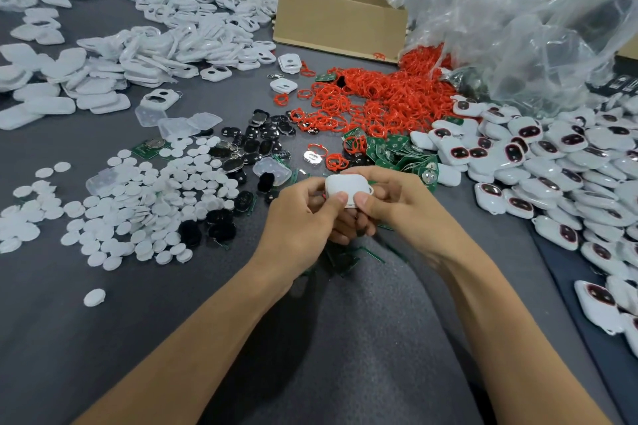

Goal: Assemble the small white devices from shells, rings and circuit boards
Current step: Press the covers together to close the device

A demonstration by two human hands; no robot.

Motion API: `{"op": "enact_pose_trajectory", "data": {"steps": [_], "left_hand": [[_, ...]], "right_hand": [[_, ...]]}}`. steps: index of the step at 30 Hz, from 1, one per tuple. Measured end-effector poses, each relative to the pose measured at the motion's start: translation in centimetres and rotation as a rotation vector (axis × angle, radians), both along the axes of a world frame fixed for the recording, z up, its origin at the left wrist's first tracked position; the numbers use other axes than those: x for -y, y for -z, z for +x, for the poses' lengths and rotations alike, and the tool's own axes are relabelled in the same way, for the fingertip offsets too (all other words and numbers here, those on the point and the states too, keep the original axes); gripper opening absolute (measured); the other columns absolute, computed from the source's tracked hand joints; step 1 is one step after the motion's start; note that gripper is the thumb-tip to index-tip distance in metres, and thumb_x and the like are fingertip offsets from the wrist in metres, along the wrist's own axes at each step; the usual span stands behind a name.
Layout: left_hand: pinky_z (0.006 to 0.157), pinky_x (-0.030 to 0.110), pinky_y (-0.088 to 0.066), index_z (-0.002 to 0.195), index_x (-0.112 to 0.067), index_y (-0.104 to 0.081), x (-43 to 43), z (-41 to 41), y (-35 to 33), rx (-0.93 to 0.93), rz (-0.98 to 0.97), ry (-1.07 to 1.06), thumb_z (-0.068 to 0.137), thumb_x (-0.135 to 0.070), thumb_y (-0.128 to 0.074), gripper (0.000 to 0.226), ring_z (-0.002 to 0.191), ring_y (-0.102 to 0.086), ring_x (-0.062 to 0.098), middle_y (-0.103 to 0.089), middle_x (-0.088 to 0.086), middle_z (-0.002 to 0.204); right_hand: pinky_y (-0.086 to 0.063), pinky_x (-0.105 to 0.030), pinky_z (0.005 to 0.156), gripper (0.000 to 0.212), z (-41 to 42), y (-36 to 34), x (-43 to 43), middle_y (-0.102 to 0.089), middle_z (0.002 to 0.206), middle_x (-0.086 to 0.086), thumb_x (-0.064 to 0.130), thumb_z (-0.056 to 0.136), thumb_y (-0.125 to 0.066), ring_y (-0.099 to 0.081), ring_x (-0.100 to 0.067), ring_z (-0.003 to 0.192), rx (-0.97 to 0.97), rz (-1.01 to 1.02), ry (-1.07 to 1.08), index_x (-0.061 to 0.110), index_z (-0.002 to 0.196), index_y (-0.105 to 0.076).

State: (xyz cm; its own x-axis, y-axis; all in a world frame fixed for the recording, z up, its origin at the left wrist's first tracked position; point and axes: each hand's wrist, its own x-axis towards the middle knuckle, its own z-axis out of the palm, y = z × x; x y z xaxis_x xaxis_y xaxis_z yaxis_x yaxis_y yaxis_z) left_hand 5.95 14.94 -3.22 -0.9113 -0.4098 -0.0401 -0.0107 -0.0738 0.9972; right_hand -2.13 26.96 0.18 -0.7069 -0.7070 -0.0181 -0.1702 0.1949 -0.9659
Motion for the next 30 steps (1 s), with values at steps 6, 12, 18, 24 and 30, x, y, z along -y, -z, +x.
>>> {"op": "enact_pose_trajectory", "data": {"steps": [6, 12, 18, 24, 30], "left_hand": [[0.048, 0.023, -0.052, 0.110, -0.004, -0.065, 0.2, 0.0, 0.0, -0.022, 0.090, 0.012, 0.097, 0.000, -0.052, 0.019, 0.050, -0.063, 0.019, -0.070, 0.010, 0.064], [0.045, 0.023, -0.052, 0.108, -0.008, -0.065, -0.1, -0.1, 0.1, -0.040, 0.113, -0.048, 0.095, 0.002, -0.054, 0.019, 0.045, -0.063, 0.016, -0.067, 0.002, 0.057], [0.043, 0.023, -0.050, 0.101, -0.010, -0.066, -0.1, 0.0, 0.0, -0.064, 0.115, -0.092, 0.093, 0.004, -0.056, 0.019, 0.043, -0.061, 0.019, -0.066, 0.006, 0.056], [0.047, 0.024, -0.052, 0.111, -0.011, -0.067, -0.2, -0.2, 0.1, -0.074, 0.039, -0.140, 0.095, -0.001, -0.057, 0.021, 0.048, -0.062, 0.018, -0.068, 0.009, 0.061], [0.067, 0.024, -0.059, 0.114, -0.009, -0.065, -0.2, -0.3, -0.5, -0.139, 0.192, -0.118, 0.089, -0.002, -0.065, 0.025, 0.077, -0.072, 0.014, -0.075, 0.008, 0.093]], "right_hand": [[-0.032, -0.016, 0.044, 0.034, 0.2, 0.4, 0.4, -0.049, 0.063, -0.009, -0.013, 0.091, -0.047, -0.039, -0.011, 0.047, 0.070, -0.050, 0.053, -0.004, 0.122, -0.058], [-0.030, -0.016, 0.044, 0.032, 0.4, 0.9, 0.7, -0.051, 0.051, -0.003, -0.017, 0.087, -0.050, -0.036, -0.011, 0.044, 0.112, -0.128, 0.118, -0.003, 0.114, -0.063], [-0.031, -0.010, 0.042, 0.034, 0.6, 0.9, 1.0, -0.057, 0.046, 0.007, -0.020, 0.086, -0.048, -0.042, -0.002, 0.040, 0.127, -0.182, 0.140, -0.006, 0.113, -0.062], [-0.038, -0.019, 0.050, 0.035, 1.0, 1.1, 1.3, -0.059, 0.054, 0.005, -0.016, 0.088, -0.048, -0.047, -0.008, 0.046, -0.009, -0.167, 0.143, 0.005, 0.111, -0.064], [-0.054, -0.027, 0.070, 0.037, 0.7, 1.9, 1.7, -0.071, 0.084, 0.006, -0.013, 0.077, -0.056, -0.066, -0.009, 0.075, -0.620, -0.042, 0.265, 0.018, 0.096, -0.068]]}}
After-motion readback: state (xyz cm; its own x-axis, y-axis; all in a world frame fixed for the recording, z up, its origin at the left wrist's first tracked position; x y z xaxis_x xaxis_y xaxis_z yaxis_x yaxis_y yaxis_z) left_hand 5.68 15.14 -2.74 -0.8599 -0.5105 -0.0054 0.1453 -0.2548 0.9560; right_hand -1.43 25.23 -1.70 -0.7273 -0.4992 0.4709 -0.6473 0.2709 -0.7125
